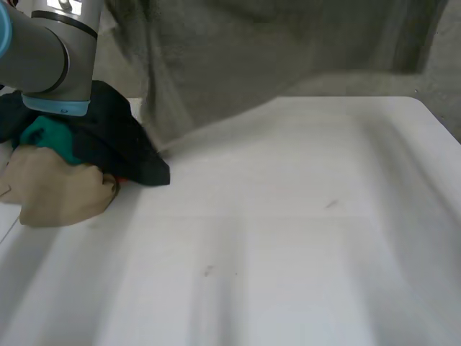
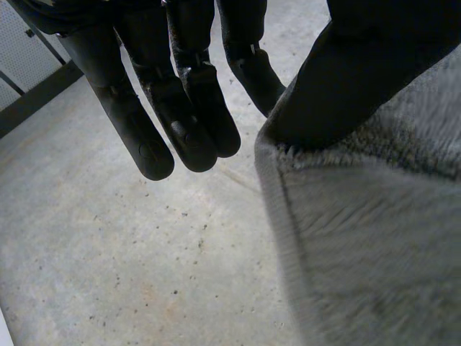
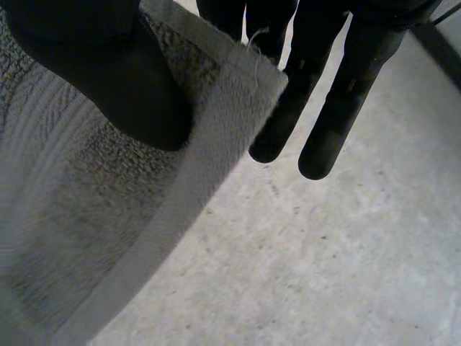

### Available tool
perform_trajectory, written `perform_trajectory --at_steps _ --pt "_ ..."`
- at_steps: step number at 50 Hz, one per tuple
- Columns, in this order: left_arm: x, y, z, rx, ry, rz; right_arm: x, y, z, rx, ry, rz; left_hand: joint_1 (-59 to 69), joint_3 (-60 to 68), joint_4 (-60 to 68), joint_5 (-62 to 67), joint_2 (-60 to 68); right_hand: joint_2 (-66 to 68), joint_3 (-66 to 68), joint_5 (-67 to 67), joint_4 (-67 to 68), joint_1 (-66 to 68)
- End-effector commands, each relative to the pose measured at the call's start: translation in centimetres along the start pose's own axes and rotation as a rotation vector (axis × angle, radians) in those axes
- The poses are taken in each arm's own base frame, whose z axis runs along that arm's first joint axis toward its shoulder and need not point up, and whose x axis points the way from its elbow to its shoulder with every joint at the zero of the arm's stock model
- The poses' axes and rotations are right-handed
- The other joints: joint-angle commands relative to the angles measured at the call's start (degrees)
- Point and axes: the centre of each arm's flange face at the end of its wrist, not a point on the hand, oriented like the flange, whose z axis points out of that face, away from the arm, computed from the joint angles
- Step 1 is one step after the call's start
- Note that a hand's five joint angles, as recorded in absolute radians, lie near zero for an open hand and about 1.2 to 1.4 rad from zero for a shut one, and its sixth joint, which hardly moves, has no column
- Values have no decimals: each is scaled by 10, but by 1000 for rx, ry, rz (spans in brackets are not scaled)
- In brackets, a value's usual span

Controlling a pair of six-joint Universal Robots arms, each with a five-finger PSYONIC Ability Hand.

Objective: Fold the laundry.

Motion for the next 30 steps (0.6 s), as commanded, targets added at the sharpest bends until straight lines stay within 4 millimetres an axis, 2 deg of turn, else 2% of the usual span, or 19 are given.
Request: perform_trajectory --at_steps 1,5,6,7,8,9,12,13,15,17,19,20,21,24,25,30 --pt "10 0 -47 -175 89 -42 -17 34 -36 -188 -139 1 144 116 111 123 113 124 118 128 113 148" --pt "23 5 -87 -308 163 -71 -25 55 -71 -336 -229 6 144 116 111 123 113 124 118 128 113 148" --pt "29 8 -107 -374 201 -84 -28 60 -79 -365 -247 9 144 116 111 123 113 124 118 128 113 148" --pt "33 10 -120 -415 223 -92 -30 64 -86 -393 -264 11 144 116 111 123 113 124 118 128 113 148" --pt "35 11 -129 -441 236 -97 -34 73 -102 -453 -299 18 144 116 111 123 113 124 118 128 113 148" --pt "43 17 -152 -509 273 -111 -36 79 -110 -485 -314 21 144 116 111 123 113 124 118 128 113 148" --pt "53 25 -182 -592 315 -126 -44 97 -145 -597 -380 36 144 116 111 123 113 124 118 128 113 148" --pt "57 30 -199 -635 339 -137 -44 101 -152 -620 -393 39 144 116 111 123 113 124 118 128 113 148" --pt "61 36 -212 -666 358 -144 -45 114 -173 -679 -433 41 144 116 111 123 113 124 118 128 113 148" --pt "70 49 -231 -710 392 -160 -43 122 -184 -714 -453 37 144 116 111 123 113 124 118 128 113 148" --pt "72 60 -243 -752 407 -169 -38 131 -197 -758 -469 30 144 116 111 123 113 124 118 128 113 148" --pt "73 66 -248 -771 410 -171 -38 134 -201 -773 -476 28 99 71 67 78 69 124 118 128 113 148" --pt "72 75 -256 -806 414 -174 -38 137 -204 -785 -483 29 -46 -74 -79 -67 -77 124 118 128 113 148" --pt "70 87 -264 -842 414 -179 -37 142 -211 -812 -490 32 -133 -161 -166 -154 -164 124 118 128 113 148" --pt "68 93 -268 -859 412 -179 -38 143 -213 -817 -493 34 -210 -238 -243 -231 -241 124 118 128 113 148" --pt "63 104 -274 -895 395 -181 -37 145 -211 -817 -486 31 -236 -264 -269 -257 -267 124 118 128 113 148"
